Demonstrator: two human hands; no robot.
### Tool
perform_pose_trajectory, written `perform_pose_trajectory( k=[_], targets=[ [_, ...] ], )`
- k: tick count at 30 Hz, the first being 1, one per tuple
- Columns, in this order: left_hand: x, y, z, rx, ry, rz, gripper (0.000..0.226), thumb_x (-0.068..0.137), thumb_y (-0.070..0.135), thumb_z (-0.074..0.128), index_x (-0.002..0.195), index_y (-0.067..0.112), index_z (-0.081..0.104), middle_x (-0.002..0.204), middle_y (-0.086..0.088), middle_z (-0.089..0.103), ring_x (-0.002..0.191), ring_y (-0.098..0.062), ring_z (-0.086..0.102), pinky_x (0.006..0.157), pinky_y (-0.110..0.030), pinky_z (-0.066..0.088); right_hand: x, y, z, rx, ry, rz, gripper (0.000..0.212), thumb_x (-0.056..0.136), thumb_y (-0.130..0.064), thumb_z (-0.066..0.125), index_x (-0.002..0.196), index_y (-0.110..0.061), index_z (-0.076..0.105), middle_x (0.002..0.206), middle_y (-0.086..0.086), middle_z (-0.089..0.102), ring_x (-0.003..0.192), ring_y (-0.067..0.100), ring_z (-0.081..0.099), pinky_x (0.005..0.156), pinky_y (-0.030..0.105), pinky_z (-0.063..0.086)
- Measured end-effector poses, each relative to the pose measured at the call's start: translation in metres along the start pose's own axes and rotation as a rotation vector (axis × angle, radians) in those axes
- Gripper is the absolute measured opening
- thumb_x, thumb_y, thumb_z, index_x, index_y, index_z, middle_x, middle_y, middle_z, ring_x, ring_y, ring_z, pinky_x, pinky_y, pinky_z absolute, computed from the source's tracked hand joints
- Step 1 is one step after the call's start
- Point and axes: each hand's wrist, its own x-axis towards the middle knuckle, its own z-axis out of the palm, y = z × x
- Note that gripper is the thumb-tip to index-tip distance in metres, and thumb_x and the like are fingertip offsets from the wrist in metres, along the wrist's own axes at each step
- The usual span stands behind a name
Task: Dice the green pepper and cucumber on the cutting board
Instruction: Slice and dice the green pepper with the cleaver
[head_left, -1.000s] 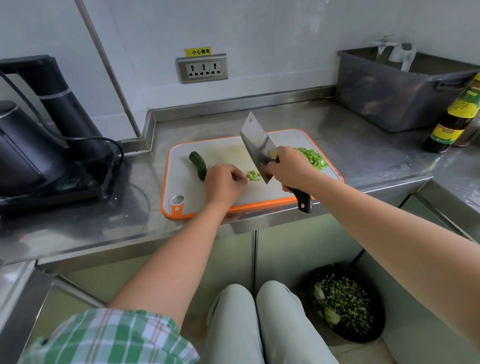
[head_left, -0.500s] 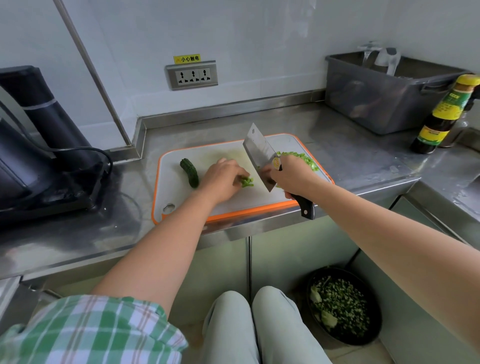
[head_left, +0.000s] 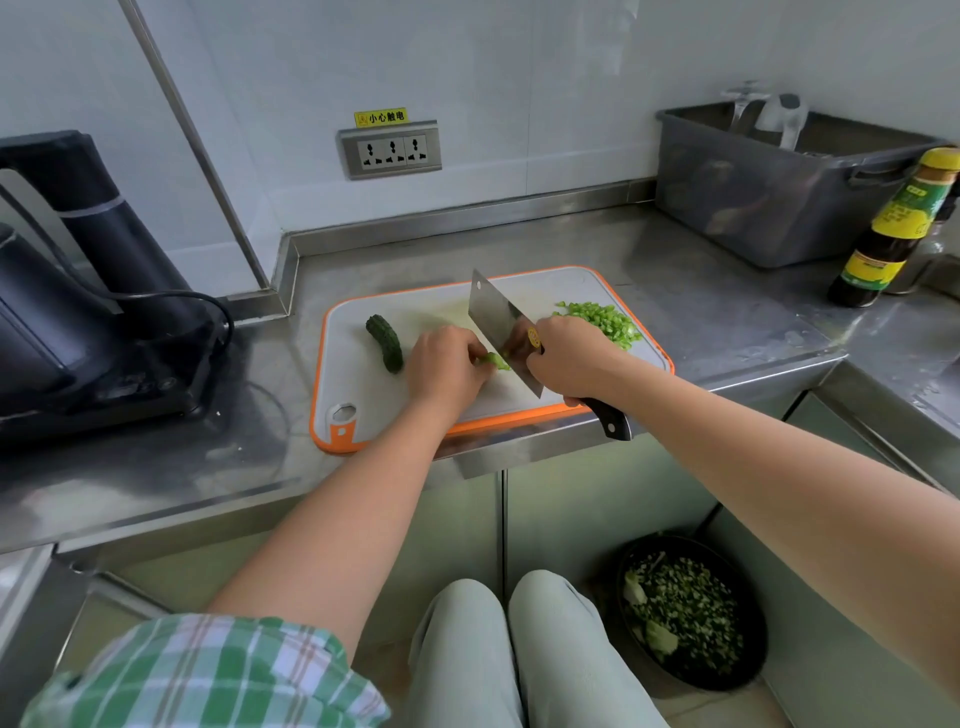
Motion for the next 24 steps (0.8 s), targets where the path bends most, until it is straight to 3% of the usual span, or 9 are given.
perform_pose_trajectory(
  k=[8,14,17,24],
  targets=[
    [-0.006,-0.003,0.003,-0.133,0.046,-0.022,0.01,0.076,0.026,0.077,0.081,0.018,0.078,0.084,-0.003,0.074,0.082,-0.026,0.065,0.068,-0.033,0.051,0.003,-0.008,0.007,0.01,-0.037,0.016,0.02,0.089,0.0,0.038,0.071,-0.007,0.038,0.067,0.009,0.05,0.037,0.018,0.051,0.034,0.019,0.034],
    [-0.014,-0.004,0.002,-0.2,0.097,0.013,0.01,0.076,0.019,0.077,0.084,0.013,0.079,0.082,-0.008,0.073,0.075,-0.026,0.064,0.061,-0.029,0.041,0.017,-0.006,0.024,0.012,0.076,0.023,0.022,0.089,-0.005,0.04,0.069,-0.011,0.032,0.078,0.01,0.049,0.053,0.028,0.053,0.045,0.027,0.038],
    [-0.016,-0.005,0.002,-0.215,0.113,0.007,0.009,0.078,0.016,0.075,0.084,0.012,0.079,0.084,-0.008,0.074,0.076,-0.024,0.065,0.059,-0.022,0.031,0.016,-0.001,0.019,0.089,0.13,0.04,0.012,0.092,-0.007,0.037,0.08,-0.006,0.038,0.074,0.008,0.046,0.046,0.025,0.053,0.044,0.027,0.039],
    [-0.018,-0.002,-0.001,-0.247,0.118,0.014,0.007,0.079,0.012,0.073,0.08,0.008,0.079,0.081,-0.011,0.074,0.072,-0.027,0.064,0.058,-0.023,0.031,0.003,-0.009,0.005,0.014,-0.008,0.009,0.021,0.089,-0.002,0.039,0.07,-0.009,0.037,0.067,0.007,0.049,0.038,0.016,0.052,0.033,0.019,0.031]
  ],
)
